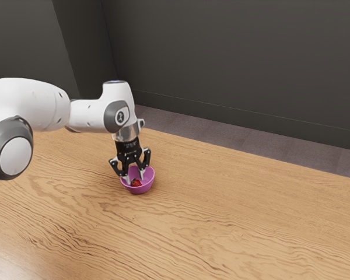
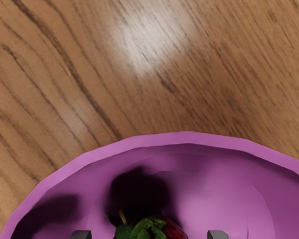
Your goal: Take strawberry from the bowl
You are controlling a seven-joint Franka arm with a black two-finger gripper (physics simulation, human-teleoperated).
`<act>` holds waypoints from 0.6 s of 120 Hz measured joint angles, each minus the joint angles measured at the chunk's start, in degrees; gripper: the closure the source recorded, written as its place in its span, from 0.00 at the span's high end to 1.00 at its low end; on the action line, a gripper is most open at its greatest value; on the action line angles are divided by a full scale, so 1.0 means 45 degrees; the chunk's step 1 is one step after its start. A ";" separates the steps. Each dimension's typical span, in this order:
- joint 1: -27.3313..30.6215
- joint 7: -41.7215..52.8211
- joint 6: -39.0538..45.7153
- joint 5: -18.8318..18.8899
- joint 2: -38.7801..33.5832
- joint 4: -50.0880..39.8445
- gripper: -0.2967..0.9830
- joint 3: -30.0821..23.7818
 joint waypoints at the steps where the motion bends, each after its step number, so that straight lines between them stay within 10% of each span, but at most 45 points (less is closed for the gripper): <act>1: 0.0000 0.0009 0.0000 0.0002 0.0012 0.0007 0.42 0.0000; 72: -0.0018 0.0730 -0.0709 0.0084 0.0341 0.1373 0.36 -0.0128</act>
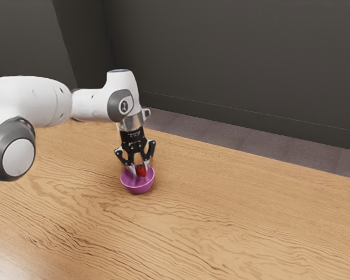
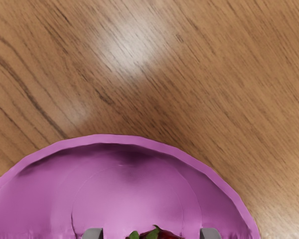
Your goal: Take strawberry from the bowl
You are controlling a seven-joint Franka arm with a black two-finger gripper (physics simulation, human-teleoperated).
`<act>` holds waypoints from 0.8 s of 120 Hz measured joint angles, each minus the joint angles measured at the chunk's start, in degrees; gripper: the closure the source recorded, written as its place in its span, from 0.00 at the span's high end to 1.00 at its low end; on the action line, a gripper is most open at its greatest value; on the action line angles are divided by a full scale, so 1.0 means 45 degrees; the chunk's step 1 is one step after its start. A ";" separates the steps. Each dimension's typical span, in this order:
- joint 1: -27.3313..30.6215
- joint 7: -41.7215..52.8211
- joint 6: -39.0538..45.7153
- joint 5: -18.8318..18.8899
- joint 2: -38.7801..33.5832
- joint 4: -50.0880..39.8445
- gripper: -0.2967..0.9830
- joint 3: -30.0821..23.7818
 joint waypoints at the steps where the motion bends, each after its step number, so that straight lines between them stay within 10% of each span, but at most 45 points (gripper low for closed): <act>1: 0.0000 0.0003 -0.0064 0.0034 -0.0070 0.0024 0.36 -0.0001; 76: -0.1621 0.0136 -0.1936 0.1467 0.0850 0.1660 0.36 -0.2274; 96: -0.1619 0.0248 -0.1602 0.1537 0.0925 0.1894 0.56 -0.2276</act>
